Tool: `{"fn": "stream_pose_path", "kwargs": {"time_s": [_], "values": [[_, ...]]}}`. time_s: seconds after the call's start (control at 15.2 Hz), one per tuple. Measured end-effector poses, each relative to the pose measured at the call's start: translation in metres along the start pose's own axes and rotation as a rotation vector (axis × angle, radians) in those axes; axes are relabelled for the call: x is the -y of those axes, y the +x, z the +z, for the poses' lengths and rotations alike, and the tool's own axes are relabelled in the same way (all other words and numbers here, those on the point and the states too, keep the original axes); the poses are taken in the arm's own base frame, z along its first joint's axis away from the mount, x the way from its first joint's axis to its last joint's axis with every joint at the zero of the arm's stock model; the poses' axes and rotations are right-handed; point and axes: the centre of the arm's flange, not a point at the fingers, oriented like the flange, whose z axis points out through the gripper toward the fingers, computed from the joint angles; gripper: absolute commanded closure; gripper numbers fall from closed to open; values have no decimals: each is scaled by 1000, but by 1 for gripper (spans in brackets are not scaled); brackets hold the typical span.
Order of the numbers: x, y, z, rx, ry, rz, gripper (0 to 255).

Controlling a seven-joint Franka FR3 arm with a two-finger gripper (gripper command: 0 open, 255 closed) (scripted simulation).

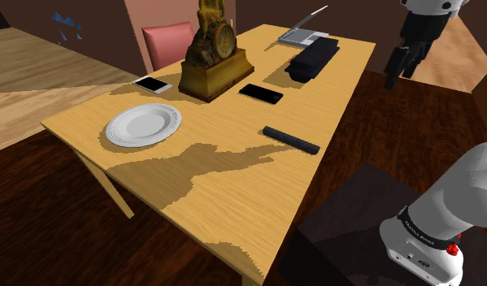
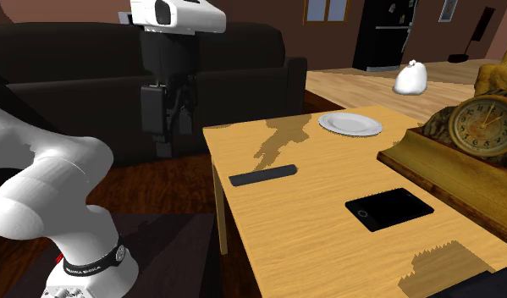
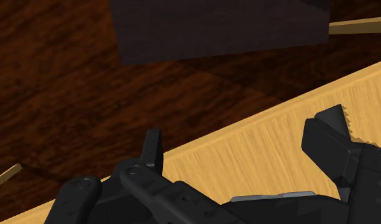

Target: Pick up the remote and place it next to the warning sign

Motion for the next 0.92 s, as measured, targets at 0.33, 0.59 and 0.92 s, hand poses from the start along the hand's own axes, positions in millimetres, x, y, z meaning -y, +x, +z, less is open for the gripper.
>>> {"fn": "stream_pose_path", "kwargs": {"time_s": [0.33, 0.59, 0.92], "values": [[23, 20, 17, -8, 18, -46, 0], [55, 45, 46, -19, 42, -105, 0], [96, 74, 79, -34, 73, -179, 0]]}}
